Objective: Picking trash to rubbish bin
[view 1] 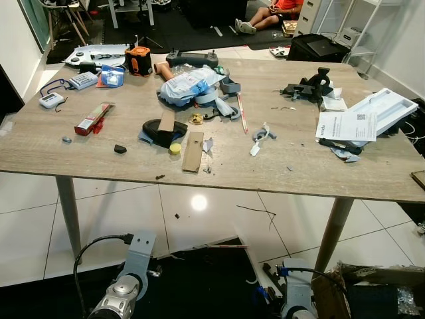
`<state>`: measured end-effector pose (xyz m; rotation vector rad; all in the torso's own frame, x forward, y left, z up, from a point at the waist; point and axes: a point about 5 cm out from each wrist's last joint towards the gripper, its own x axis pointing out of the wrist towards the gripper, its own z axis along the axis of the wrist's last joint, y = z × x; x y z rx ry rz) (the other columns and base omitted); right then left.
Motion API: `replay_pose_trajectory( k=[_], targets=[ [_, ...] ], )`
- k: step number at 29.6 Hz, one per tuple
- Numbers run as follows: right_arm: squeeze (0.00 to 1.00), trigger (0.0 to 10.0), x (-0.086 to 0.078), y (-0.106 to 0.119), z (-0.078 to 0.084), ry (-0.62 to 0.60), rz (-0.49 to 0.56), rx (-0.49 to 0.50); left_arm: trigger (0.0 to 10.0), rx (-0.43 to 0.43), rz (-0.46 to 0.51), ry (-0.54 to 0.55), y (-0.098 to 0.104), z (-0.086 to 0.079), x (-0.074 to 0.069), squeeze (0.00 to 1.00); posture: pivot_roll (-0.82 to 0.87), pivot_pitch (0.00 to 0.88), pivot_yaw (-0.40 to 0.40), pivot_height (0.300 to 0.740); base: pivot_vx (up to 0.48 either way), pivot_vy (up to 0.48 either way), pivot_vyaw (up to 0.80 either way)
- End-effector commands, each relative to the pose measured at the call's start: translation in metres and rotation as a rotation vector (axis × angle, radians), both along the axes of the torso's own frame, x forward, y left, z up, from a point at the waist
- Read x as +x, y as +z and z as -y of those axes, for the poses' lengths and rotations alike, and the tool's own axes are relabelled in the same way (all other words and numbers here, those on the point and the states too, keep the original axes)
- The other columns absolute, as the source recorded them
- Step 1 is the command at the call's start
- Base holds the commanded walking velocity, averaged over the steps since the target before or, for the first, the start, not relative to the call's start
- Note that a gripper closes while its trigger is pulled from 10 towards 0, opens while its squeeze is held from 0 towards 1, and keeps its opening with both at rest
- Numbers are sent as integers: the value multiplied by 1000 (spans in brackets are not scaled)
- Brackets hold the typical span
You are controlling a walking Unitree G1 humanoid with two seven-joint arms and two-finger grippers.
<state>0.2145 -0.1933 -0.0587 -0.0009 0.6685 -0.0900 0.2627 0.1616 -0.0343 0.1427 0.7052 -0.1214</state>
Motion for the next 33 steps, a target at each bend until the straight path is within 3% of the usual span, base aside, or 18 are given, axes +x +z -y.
replay_pose_trajectory(
  k=[1,33],
  targets=[
    [0,10000,-6,-4,1,-11,-32,2,10000,0,-28,-2,-4,2,-4,0,45,120,33,740,0,0,0],
    [0,10000,-11,-8,2,-21,-65,4,10000,2,-34,-6,-4,3,-5,0,41,127,37,740,0,0,0]
  ],
)
